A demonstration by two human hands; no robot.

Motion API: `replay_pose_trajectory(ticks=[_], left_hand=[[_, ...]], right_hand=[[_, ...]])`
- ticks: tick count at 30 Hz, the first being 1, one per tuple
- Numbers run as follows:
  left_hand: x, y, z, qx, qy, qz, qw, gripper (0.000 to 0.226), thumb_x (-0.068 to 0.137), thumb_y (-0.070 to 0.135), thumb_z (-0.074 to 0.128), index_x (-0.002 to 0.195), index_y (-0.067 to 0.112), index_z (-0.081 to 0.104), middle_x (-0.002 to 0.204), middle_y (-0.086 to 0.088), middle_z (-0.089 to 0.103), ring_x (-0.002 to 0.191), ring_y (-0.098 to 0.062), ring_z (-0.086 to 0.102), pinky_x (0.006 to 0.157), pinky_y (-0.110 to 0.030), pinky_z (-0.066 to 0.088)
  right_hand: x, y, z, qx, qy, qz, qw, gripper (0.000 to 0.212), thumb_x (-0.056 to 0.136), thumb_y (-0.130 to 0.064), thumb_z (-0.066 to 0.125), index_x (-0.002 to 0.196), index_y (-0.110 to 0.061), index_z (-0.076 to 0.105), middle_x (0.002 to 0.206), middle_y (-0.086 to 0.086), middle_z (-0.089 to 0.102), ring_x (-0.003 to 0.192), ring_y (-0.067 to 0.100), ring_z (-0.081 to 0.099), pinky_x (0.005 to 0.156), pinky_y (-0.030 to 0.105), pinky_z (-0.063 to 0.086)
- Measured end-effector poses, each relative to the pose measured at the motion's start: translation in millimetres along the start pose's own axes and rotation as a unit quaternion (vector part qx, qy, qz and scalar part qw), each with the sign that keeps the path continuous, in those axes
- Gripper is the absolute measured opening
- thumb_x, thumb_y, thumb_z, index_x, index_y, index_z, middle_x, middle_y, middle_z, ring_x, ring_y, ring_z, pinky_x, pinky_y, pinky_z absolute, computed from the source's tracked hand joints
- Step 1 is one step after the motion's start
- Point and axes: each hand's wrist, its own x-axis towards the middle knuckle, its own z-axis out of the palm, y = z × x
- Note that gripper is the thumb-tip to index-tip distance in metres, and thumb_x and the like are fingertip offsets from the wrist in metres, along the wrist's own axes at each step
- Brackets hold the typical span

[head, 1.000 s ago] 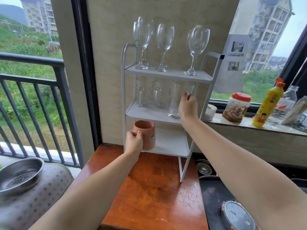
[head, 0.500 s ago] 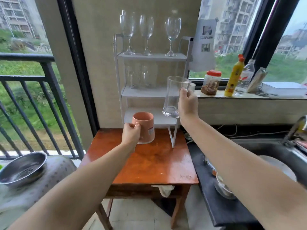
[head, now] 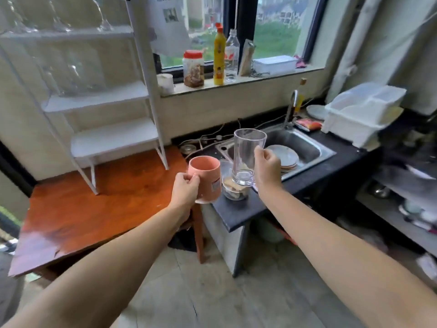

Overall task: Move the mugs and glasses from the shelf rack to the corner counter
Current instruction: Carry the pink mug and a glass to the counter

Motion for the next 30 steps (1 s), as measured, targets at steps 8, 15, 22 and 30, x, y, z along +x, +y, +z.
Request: replay_pose_trajectory(ticks=[8, 15, 22, 30], left_hand=[[-62.2, 26.4, 176.5, 0.004, -0.143, 0.037, 0.989, 0.015, 0.09, 0.018, 0.052, 0.077, 0.012, 0.05, 0.075, -0.005, 0.053, 0.077, -0.019, 0.05, 0.065, -0.032, 0.041], [-155.5, 39.3, 359.7, 0.028, -0.271, 0.029, 0.962, 0.017, 0.089, 0.024, 0.052, 0.089, 0.008, 0.049, 0.08, -0.004, 0.054, 0.074, -0.018, 0.052, 0.064, -0.031, 0.041], [-238.9, 60.7, 517.7, 0.043, -0.362, 0.054, 0.93, 0.016, 0.088, 0.022, 0.052, 0.083, 0.007, 0.049, 0.071, -0.002, 0.049, 0.072, -0.02, 0.05, 0.065, -0.033, 0.042], [-289.6, 90.7, 678.7, 0.059, -0.457, 0.073, 0.885, 0.018, 0.087, 0.022, 0.051, 0.083, 0.005, 0.051, 0.072, -0.004, 0.051, 0.074, -0.022, 0.052, 0.068, -0.039, 0.049]], right_hand=[[18.3, 67.7, -192.6, -0.045, 0.142, 0.055, 0.987, 0.046, 0.092, -0.031, 0.049, 0.052, -0.021, 0.028, 0.048, -0.008, 0.031, 0.049, 0.011, 0.031, 0.051, 0.031, 0.028], [38.5, 122.7, -385.0, -0.135, 0.251, 0.1, 0.953, 0.046, 0.094, -0.027, 0.047, 0.053, -0.019, 0.029, 0.051, -0.005, 0.032, 0.05, 0.011, 0.031, 0.053, 0.03, 0.03], [55.8, 168.5, -537.1, -0.138, 0.32, 0.155, 0.924, 0.04, 0.094, -0.03, 0.046, 0.059, -0.012, 0.04, 0.057, 0.004, 0.043, 0.058, 0.019, 0.039, 0.056, 0.033, 0.028], [95.4, 214.2, -658.6, -0.135, 0.404, 0.178, 0.887, 0.042, 0.095, -0.028, 0.046, 0.057, -0.016, 0.032, 0.053, -0.001, 0.033, 0.05, 0.014, 0.03, 0.044, 0.022, 0.025]])
